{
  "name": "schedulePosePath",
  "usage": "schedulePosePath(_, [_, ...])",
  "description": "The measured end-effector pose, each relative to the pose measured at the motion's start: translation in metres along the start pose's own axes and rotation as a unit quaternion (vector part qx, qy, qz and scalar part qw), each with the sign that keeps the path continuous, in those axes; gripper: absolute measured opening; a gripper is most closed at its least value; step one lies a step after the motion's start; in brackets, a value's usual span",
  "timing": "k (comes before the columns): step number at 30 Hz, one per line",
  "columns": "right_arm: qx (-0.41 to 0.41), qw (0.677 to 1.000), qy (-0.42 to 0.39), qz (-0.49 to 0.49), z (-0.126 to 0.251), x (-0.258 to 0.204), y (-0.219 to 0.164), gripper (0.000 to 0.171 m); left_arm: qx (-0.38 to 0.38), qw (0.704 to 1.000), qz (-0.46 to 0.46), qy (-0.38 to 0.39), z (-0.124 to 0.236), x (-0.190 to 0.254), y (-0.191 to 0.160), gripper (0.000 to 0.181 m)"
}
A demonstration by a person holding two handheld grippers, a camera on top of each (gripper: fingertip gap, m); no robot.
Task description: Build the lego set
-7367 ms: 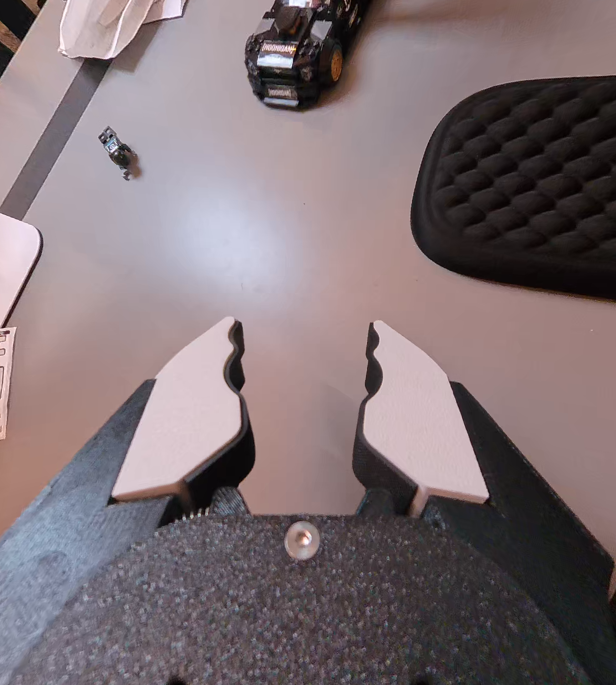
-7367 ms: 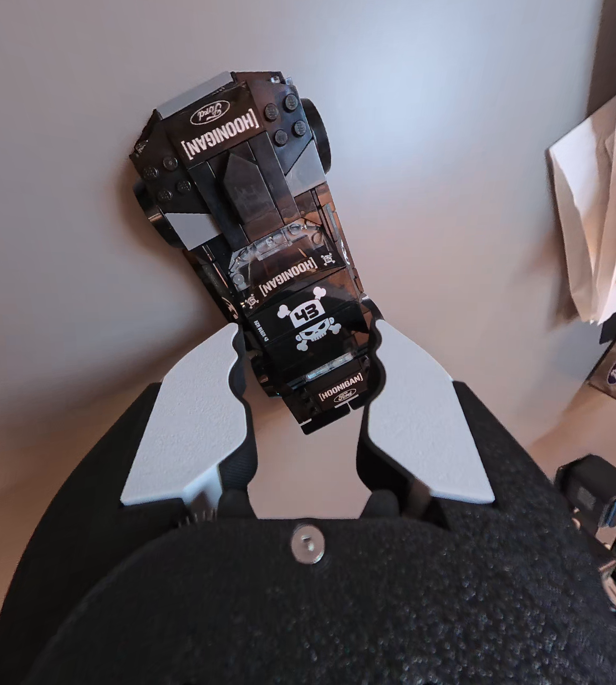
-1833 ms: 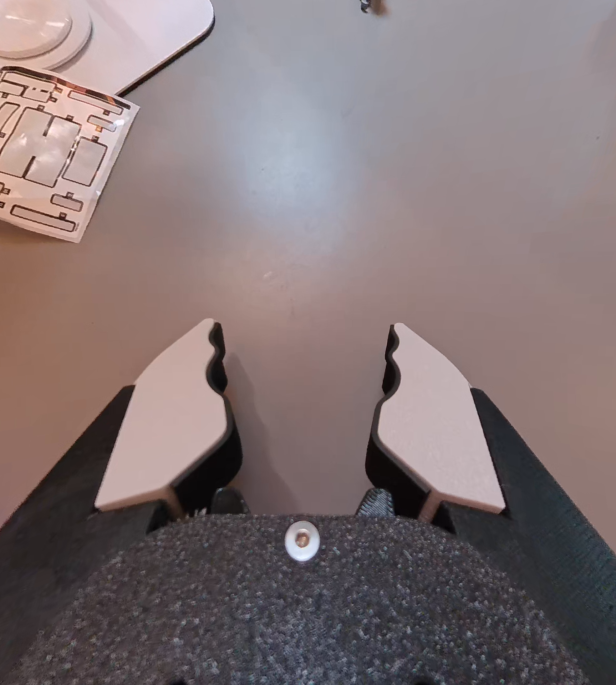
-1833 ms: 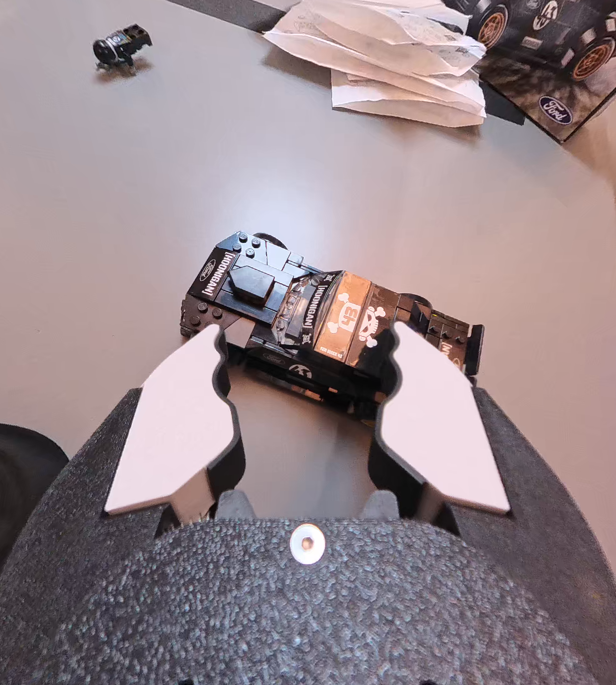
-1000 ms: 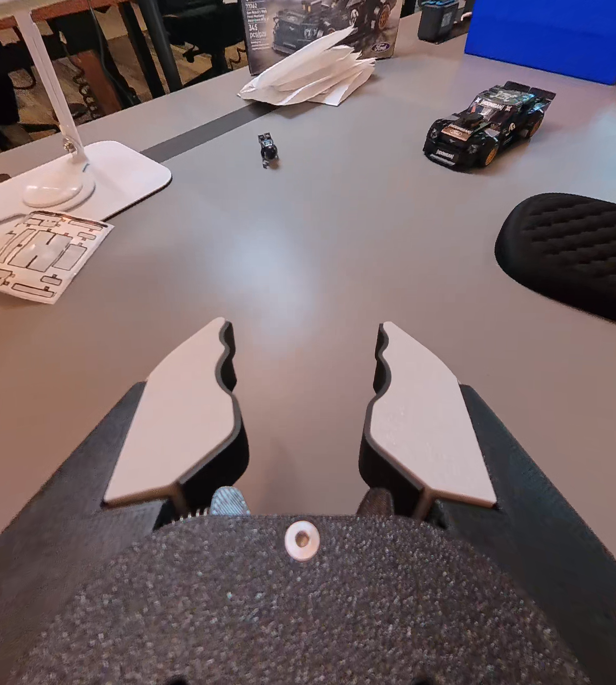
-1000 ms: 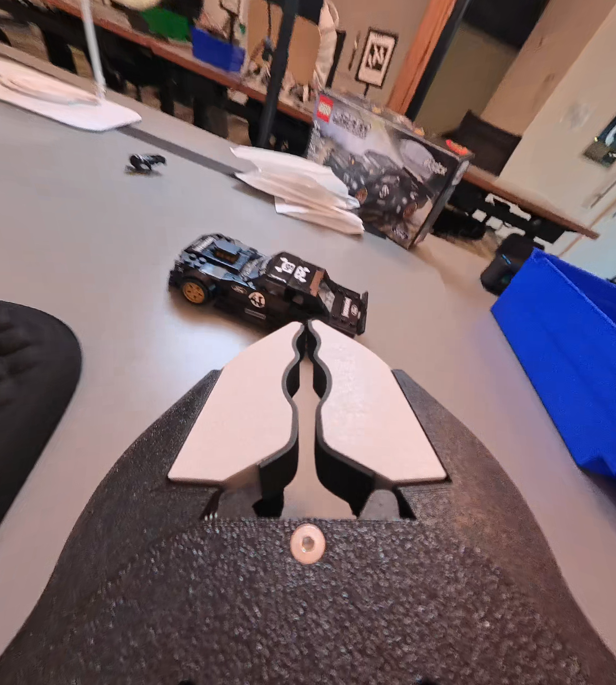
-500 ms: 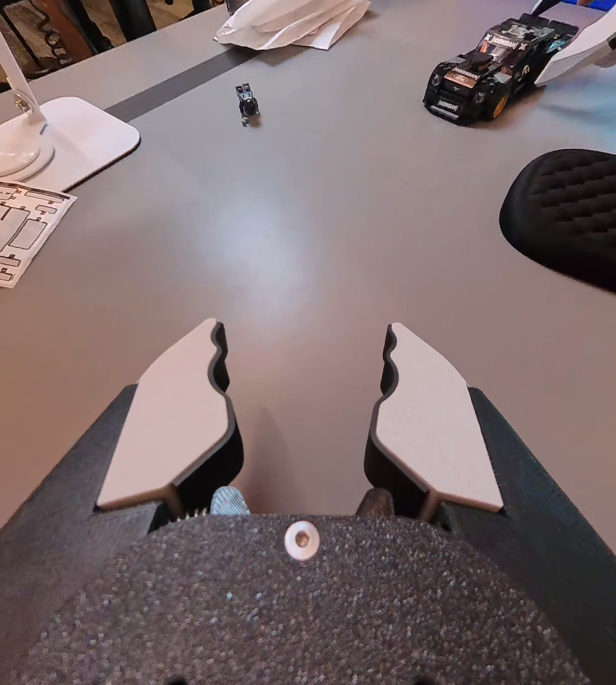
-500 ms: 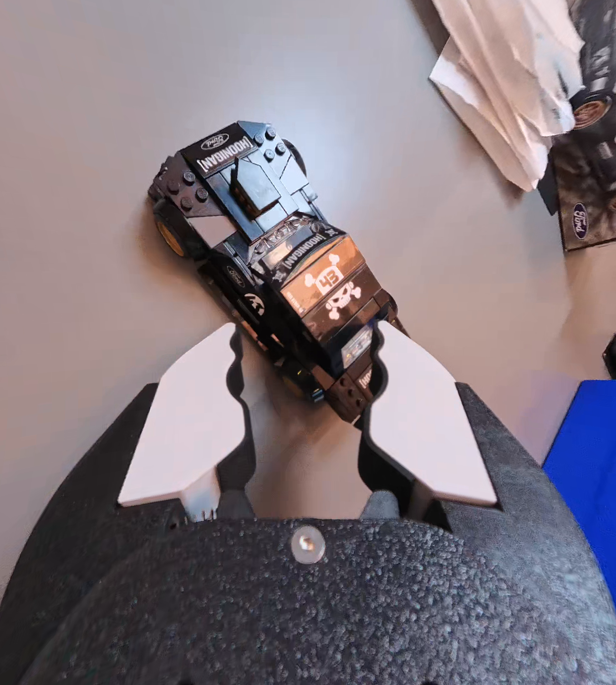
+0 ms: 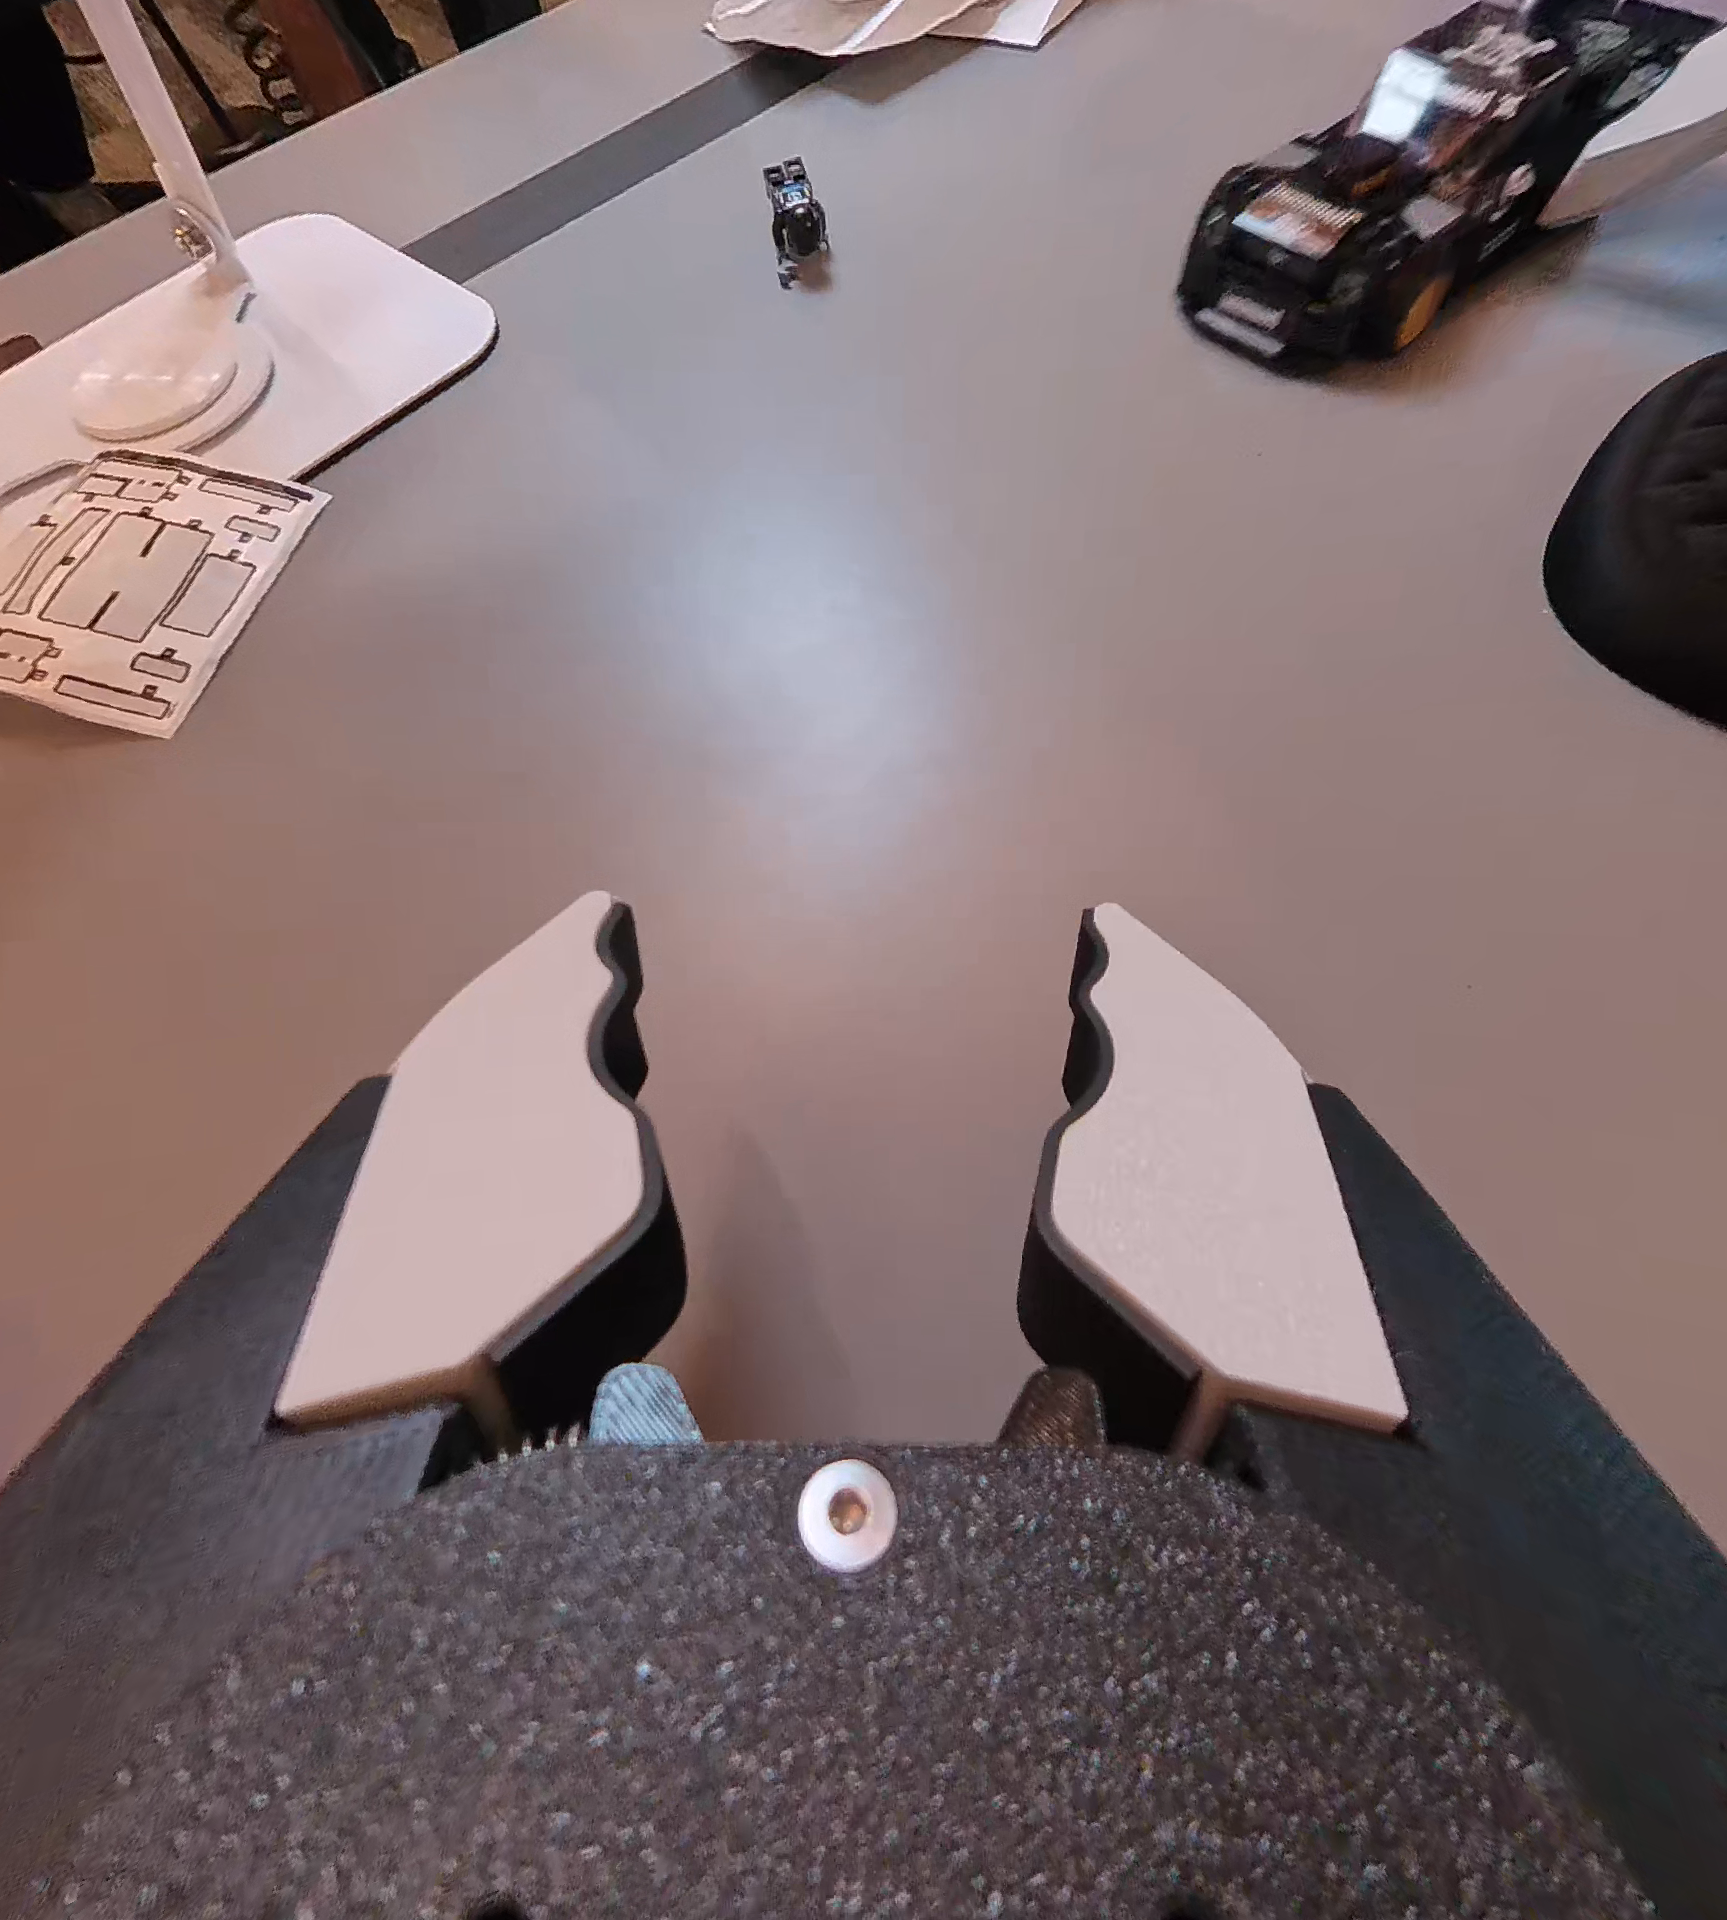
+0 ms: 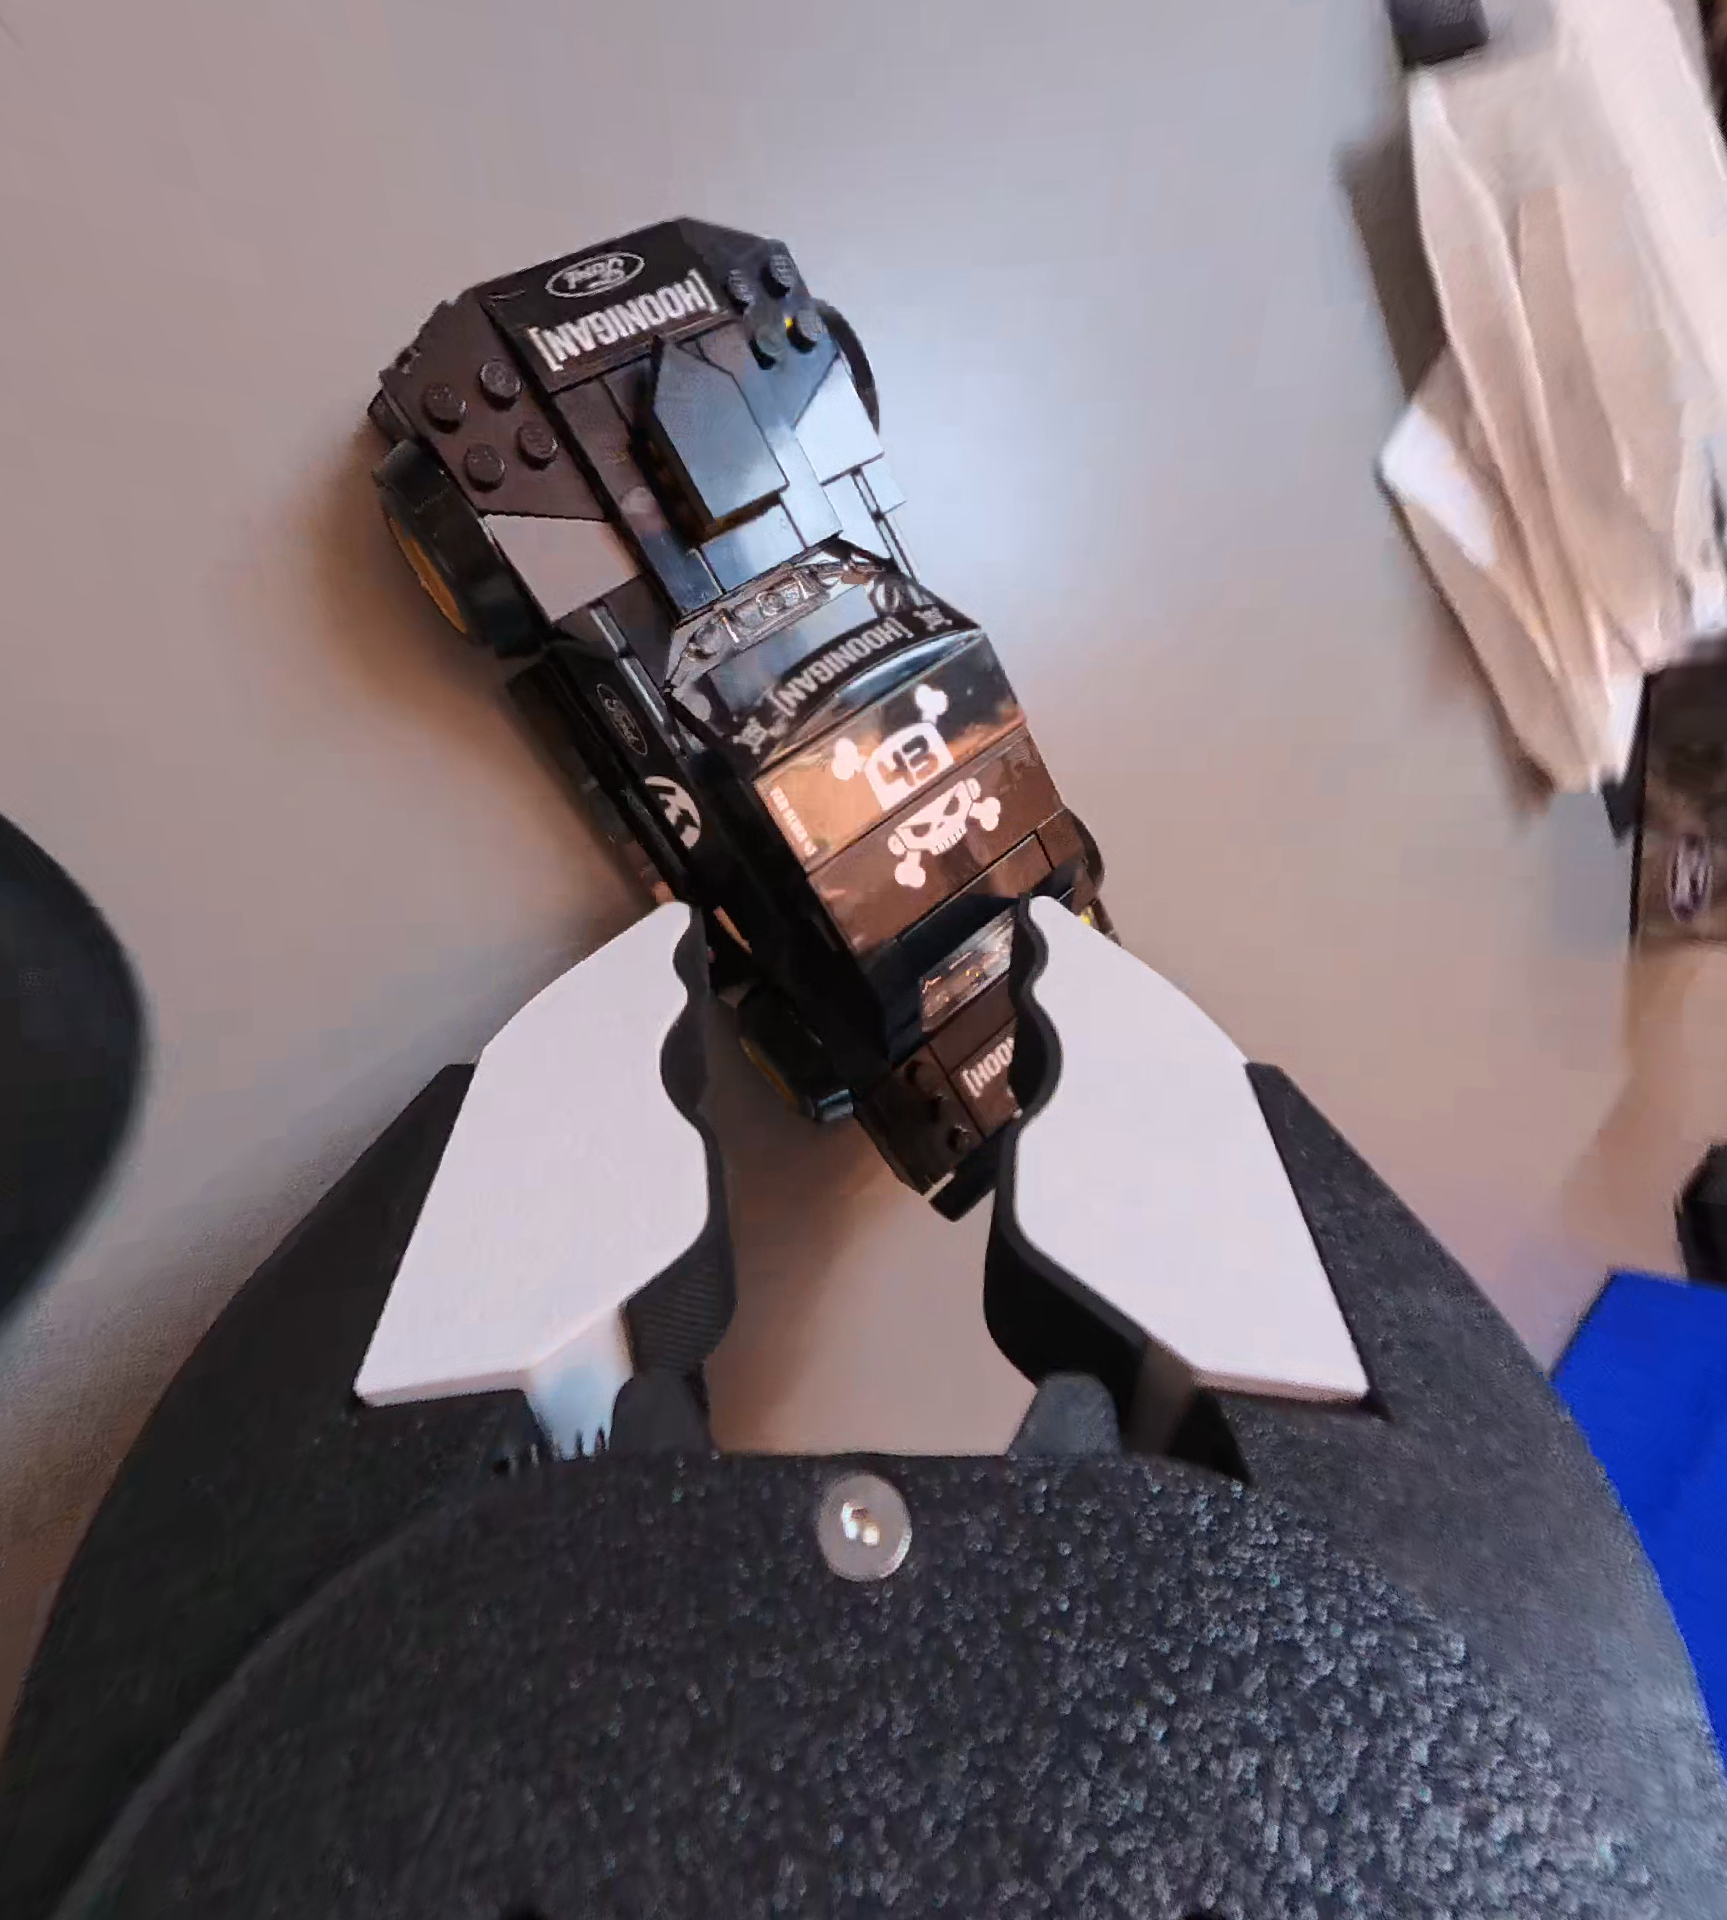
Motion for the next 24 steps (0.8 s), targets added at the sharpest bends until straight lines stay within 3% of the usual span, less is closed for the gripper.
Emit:
schedulePosePath(5, [0.116,0.993,0.010,-0.022,0.020,-0.030,0.075,0.056,-0.004,1.000,0.004,0.009,0.004,-0.006,-0.003,0.080])
schedulePosePath(9, [0.208,0.974,0.048,-0.079,0.054,-0.062,0.108,0.057,-0.009,1.000,0.021,0.021,0.008,-0.017,-0.008,0.080])
schedulePosePath(15, [0.279,0.942,0.087,-0.167,0.090,-0.108,0.119,0.057,-0.022,0.996,0.040,0.077,0.022,-0.043,-0.018,0.079])
schedulePosePath(24, [0.329,0.905,0.112,-0.246,0.124,-0.138,0.120,0.053,-0.022,0.991,0.059,0.119,0.041,-0.067,-0.027,0.079])
Point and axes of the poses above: each gripper's, where its closed fingertips meet, z back along the fingers, y out of its top, x = y × z across the jaws, the point moved 2 cm from there along z, back along the fingers, and after that the axes turned 9 degrees about -y, right-handed, at the moved point
